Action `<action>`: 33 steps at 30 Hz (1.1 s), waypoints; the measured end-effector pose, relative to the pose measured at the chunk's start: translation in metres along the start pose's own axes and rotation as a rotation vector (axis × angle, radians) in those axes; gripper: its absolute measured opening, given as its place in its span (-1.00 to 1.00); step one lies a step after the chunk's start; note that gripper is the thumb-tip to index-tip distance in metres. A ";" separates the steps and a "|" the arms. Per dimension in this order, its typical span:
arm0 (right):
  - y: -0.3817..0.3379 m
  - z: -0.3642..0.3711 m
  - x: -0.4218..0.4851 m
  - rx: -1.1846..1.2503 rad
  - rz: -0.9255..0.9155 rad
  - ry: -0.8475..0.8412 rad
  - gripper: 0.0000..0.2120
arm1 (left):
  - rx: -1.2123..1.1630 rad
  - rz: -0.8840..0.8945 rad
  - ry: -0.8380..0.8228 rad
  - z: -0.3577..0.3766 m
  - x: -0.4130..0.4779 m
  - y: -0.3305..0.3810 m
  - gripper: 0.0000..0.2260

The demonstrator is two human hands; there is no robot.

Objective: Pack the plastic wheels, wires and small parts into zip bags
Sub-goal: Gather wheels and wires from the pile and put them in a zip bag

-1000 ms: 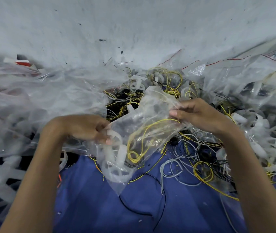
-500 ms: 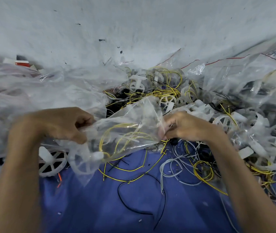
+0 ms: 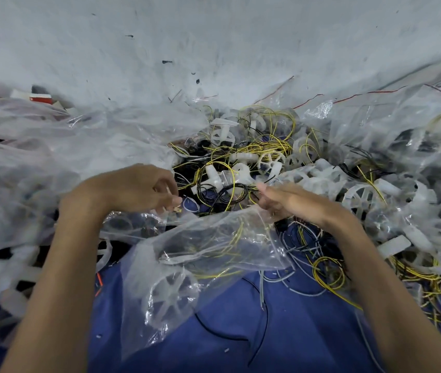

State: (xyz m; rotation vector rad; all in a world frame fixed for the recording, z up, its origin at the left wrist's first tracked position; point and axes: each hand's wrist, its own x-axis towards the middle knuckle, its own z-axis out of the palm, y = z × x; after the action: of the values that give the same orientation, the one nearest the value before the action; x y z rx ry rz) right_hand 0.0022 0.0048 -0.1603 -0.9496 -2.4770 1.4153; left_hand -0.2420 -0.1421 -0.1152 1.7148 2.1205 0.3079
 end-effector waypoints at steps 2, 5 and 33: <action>-0.004 0.002 -0.005 -0.077 -0.003 -0.160 -0.68 | 0.001 -0.041 -0.095 0.004 0.004 -0.005 -0.74; -0.004 0.003 -0.005 -0.177 -0.074 -0.259 -0.82 | 0.100 -0.084 -0.282 0.015 0.010 -0.002 -0.64; 0.066 -0.078 -0.021 -0.840 0.402 0.441 -0.62 | 0.111 0.153 -0.091 0.042 0.032 0.034 -0.64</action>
State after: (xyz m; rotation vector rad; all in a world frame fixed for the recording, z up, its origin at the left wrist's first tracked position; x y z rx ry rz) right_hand 0.0801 0.0735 -0.1670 -1.7375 -2.5805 0.0774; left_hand -0.1992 -0.1069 -0.1447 1.9211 1.9796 0.1544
